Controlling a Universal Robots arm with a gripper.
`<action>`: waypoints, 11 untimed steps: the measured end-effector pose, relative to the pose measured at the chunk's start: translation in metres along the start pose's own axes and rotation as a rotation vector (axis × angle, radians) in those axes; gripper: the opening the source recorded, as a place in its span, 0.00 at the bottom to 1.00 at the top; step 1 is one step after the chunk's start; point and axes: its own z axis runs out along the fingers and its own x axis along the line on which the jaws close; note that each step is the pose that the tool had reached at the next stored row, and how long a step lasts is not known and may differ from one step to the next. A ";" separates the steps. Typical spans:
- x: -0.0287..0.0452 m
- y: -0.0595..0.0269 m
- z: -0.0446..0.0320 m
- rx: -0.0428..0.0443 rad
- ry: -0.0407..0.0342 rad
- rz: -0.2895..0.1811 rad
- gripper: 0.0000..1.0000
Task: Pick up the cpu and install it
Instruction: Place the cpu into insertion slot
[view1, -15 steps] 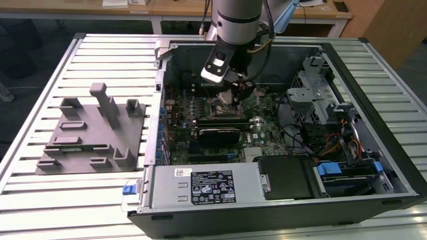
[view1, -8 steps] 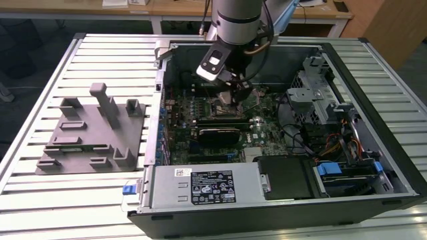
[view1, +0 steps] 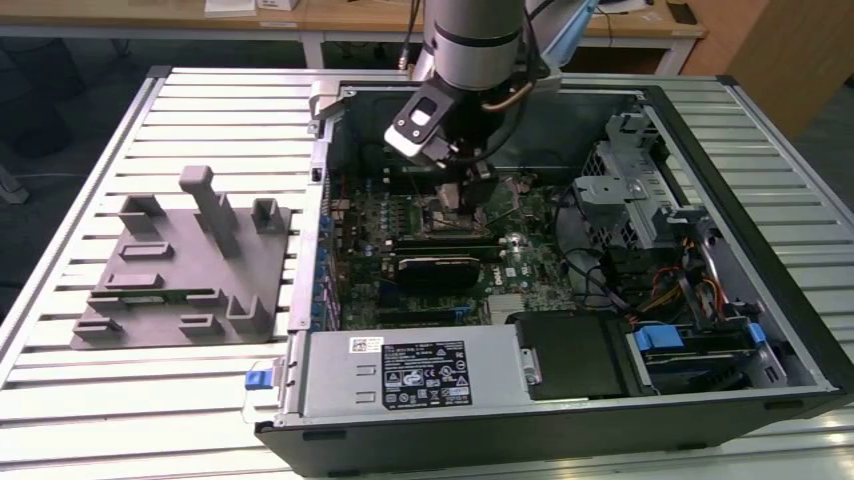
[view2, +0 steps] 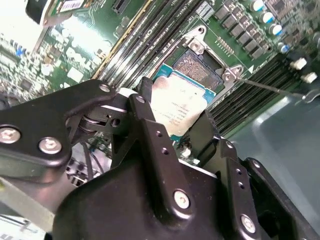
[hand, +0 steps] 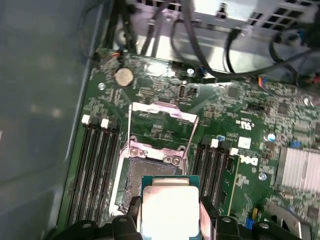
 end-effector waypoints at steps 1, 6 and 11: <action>0.0000 0.0000 0.0002 -0.0002 -0.0008 0.018 0.54; 0.0000 -0.0001 0.0012 -0.0014 -0.0050 0.109 0.54; 0.0008 0.0000 0.0032 -0.0020 -0.0078 0.167 0.54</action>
